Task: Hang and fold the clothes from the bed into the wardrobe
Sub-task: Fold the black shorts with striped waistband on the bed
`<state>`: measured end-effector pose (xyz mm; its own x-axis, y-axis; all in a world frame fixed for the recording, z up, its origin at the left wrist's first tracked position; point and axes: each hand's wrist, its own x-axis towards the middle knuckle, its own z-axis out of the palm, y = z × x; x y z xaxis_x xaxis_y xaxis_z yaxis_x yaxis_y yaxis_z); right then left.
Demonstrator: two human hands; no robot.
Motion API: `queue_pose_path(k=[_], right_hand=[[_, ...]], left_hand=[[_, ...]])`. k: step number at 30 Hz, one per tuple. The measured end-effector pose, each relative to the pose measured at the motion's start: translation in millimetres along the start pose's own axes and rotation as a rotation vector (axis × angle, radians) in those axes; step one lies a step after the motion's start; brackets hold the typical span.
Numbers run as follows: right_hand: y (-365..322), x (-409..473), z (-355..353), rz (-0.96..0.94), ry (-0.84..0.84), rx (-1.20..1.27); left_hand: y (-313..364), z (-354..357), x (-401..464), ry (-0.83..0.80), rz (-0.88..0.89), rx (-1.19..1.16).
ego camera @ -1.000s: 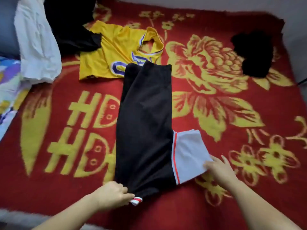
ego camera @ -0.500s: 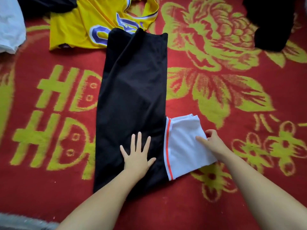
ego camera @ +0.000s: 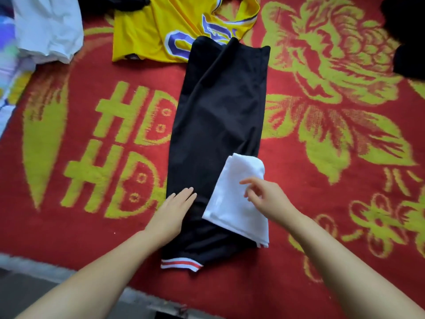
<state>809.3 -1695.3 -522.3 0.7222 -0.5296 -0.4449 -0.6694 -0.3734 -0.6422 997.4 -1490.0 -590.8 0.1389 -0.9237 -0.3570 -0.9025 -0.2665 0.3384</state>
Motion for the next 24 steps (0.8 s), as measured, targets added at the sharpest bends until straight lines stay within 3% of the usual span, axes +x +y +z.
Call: queue_pose_path(k=[2, 5, 11, 15, 17, 19, 21, 24], right_hand=[[19, -16, 10, -0.133, -0.031, -0.311], [39, -45, 42, -0.44, -0.237, -0.771], [53, -50, 67, -0.385, -0.357, -0.99], [46, -45, 69, -0.416, -0.269, -0.979], [31, -38, 60, -0.379, -0.261, -0.93], [15, -33, 50, -0.241, -0.473, -0.735], [-9, -25, 30, -0.05, -0.74, -0.468], [-33, -5, -11, 0.175, -1.024, -0.232]], left_hand=[[-27, -2, -19, -0.001, 0.158, 0.224], [-52, 3, -35, -0.024, 0.323, 0.396], [-52, 15, -33, -0.012, 0.537, 0.419], [-47, 13, -27, -0.013, 0.458, 0.299], [-35, 9, -25, 0.003, 0.359, 0.115], [-30, -5, -25, -0.142, 0.148, -0.204], [-33, -30, -22, -0.391, -0.015, -0.422], [-40, -73, -9, -0.596, -0.004, -0.629]])
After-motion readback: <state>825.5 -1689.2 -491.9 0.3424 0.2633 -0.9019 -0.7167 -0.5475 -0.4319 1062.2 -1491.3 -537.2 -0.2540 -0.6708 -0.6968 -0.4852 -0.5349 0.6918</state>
